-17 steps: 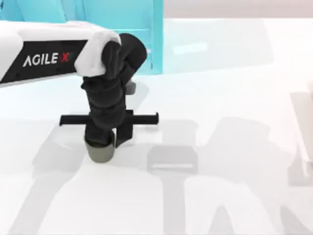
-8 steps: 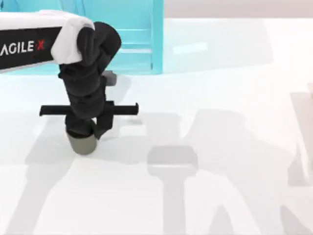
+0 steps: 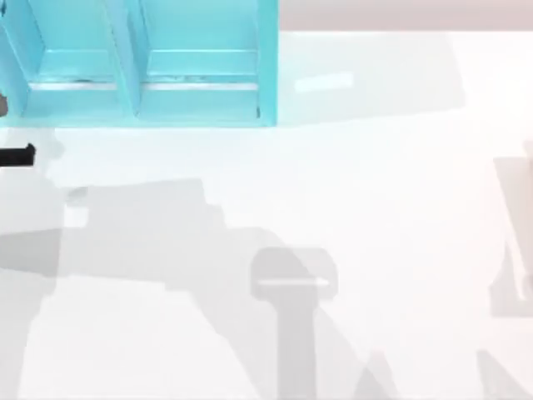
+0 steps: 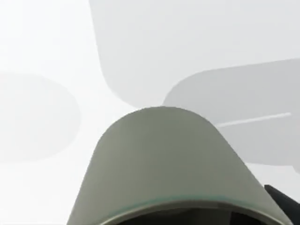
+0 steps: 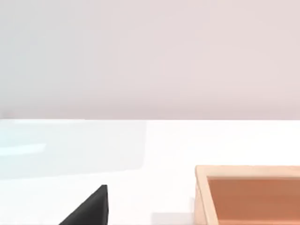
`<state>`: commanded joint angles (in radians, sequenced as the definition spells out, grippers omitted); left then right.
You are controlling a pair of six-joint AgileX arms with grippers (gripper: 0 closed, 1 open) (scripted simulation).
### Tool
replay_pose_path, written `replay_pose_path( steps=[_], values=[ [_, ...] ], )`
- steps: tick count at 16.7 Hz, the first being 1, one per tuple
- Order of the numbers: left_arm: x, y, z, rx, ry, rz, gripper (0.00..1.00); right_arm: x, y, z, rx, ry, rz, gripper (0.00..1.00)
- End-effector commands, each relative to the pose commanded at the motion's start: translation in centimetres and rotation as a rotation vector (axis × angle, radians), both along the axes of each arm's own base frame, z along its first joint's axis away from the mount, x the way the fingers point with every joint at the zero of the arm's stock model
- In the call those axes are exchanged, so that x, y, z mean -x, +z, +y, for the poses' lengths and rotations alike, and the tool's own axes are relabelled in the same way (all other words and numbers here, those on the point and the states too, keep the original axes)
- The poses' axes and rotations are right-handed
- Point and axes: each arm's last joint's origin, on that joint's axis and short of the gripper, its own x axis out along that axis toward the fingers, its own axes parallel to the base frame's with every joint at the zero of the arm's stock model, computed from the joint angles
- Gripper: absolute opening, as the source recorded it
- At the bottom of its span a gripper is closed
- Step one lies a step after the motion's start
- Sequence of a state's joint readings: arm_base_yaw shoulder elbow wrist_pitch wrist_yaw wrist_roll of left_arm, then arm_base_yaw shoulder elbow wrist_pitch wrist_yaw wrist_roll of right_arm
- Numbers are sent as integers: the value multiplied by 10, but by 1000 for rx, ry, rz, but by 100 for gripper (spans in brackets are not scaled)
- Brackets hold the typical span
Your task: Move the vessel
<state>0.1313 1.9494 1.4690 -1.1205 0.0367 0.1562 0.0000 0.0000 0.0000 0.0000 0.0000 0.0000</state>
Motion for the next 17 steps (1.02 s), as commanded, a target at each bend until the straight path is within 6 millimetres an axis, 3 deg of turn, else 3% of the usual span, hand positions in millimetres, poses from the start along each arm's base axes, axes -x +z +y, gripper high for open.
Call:
replay_pose_path(
  steps=[2, 5, 11, 17],
  values=[
    [12, 11, 36, 9, 0, -15, 0, 0, 0, 0, 0, 0, 0, 100],
    [25, 22, 61, 13, 0, -39, 0, 0, 0, 0, 0, 0, 0, 100],
    [24, 16, 62, 12, -4, -36, 0, 0, 0, 0, 0, 0, 0, 100],
    [24, -35, 69, 11, 0, -45, 0, 0, 0, 0, 0, 0, 0, 100]
  ],
)
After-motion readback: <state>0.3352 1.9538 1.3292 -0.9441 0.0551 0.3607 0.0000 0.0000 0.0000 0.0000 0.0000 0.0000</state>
